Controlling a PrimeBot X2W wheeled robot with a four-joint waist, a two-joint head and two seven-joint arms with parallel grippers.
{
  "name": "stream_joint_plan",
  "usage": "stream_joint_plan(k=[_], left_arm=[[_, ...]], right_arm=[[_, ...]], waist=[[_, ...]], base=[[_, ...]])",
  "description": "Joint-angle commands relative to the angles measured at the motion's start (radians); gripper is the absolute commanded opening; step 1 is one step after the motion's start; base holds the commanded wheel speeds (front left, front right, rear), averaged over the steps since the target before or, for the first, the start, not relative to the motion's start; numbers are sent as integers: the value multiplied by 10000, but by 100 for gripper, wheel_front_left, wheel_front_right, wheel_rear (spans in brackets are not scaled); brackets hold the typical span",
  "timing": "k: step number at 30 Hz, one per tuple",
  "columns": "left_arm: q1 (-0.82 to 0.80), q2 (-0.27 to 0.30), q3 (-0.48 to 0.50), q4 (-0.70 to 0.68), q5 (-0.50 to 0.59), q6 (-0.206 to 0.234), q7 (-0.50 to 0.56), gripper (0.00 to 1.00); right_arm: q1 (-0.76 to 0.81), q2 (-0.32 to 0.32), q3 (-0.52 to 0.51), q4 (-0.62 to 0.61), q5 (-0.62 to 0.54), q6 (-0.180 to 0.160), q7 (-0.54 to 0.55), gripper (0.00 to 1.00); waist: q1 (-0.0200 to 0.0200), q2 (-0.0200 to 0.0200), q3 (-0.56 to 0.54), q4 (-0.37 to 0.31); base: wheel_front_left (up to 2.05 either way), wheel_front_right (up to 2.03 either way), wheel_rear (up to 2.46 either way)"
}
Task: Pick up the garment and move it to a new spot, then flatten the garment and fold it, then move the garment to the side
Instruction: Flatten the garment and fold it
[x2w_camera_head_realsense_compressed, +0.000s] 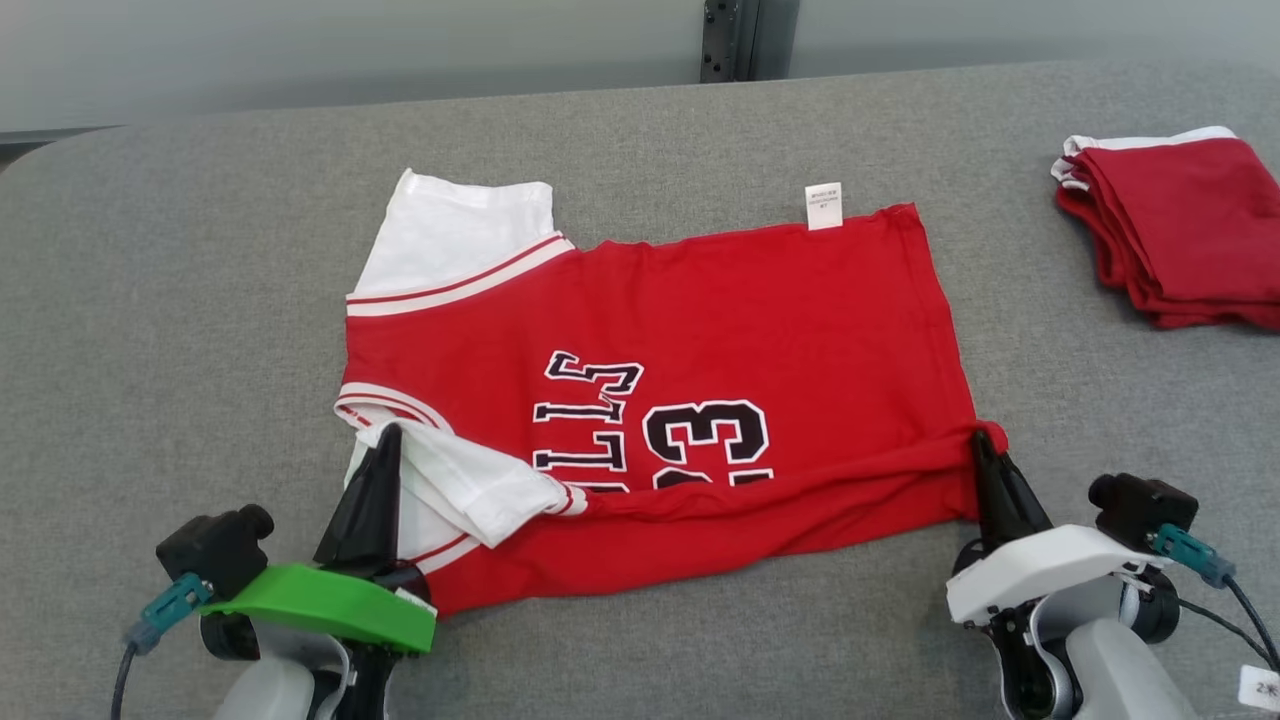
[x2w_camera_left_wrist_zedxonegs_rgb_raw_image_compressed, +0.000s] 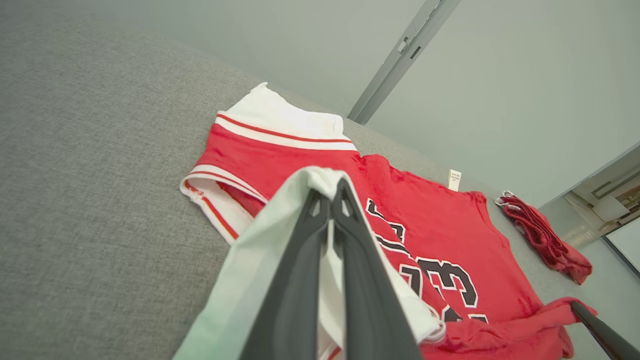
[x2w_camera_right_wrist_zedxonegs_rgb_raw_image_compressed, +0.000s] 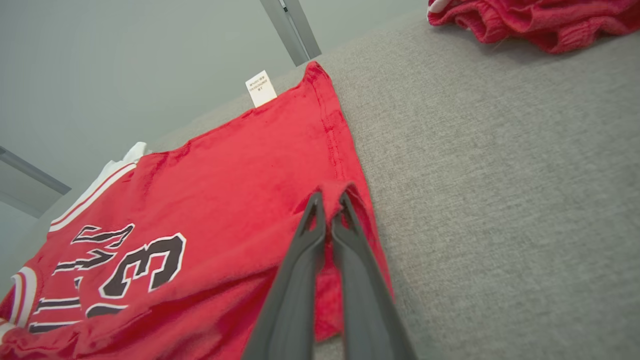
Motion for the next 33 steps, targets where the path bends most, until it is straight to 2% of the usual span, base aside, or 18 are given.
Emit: stream_joint_plan(k=[1,10,11,12,13,14,15,16,17,22,28,33], left_arm=[[-371,73,-52,221,12,-34,-93,0],[-1396,243,-367,1087,-265,-39,-309,0],[-1472,256,-385,1162,-278,-39,-323,0],[-1535,276,-403,1228,-263,-39,-337,0],[-1584,281,-411,1288,-259,-39,-343,0],[-1623,257,-363,1365,-264,-38,-331,0],[-1653,217,-303,1387,-237,-40,-335,15],[-1659,154,-229,1370,-199,-40,-338,76],[-1626,114,-148,1300,-153,-38,-340,100],[-1051,-22,251,799,49,-33,-335,100],[-32,-41,699,-69,28,-33,-335,100],[1094,172,810,-442,-197,27,-227,100]], right_arm=[[-279,-5,110,238,-55,0,-91,0],[-1155,-11,434,1317,-134,1,-294,0],[-1211,-11,445,1418,-156,1,-311,2],[-1268,-11,467,1511,-167,1,-327,30],[-1316,-12,475,1584,-159,1,-346,44],[-1376,-12,479,1647,-169,0,-377,100],[-1406,-14,485,1649,-194,1,-383,100],[-1429,-12,466,1632,-147,1,-416,100],[-1442,-12,424,1570,-101,1,-452,100],[-1155,-14,-92,825,10,0,-570,100],[-348,-10,-781,-375,-631,1,-593,100],[553,-11,-855,-1149,-1314,1,-456,100]], waist=[[0,0,176,-72],[0,0,376,-100],[0,0,379,-105],[0,0,378,-114],[0,0,377,-125],[0,0,374,-141],[0,0,367,-149],[0,0,357,-157],[0,0,346,-162],[0,0,224,-172],[0,0,-33,-90],[0,0,-231,22]], base=[[0,0,0],[0,0,0],[0,0,0],[0,0,0],[0,0,0],[0,0,0],[0,0,0],[0,0,0],[0,0,0],[0,0,0],[0,0,0],[0,0,0]])
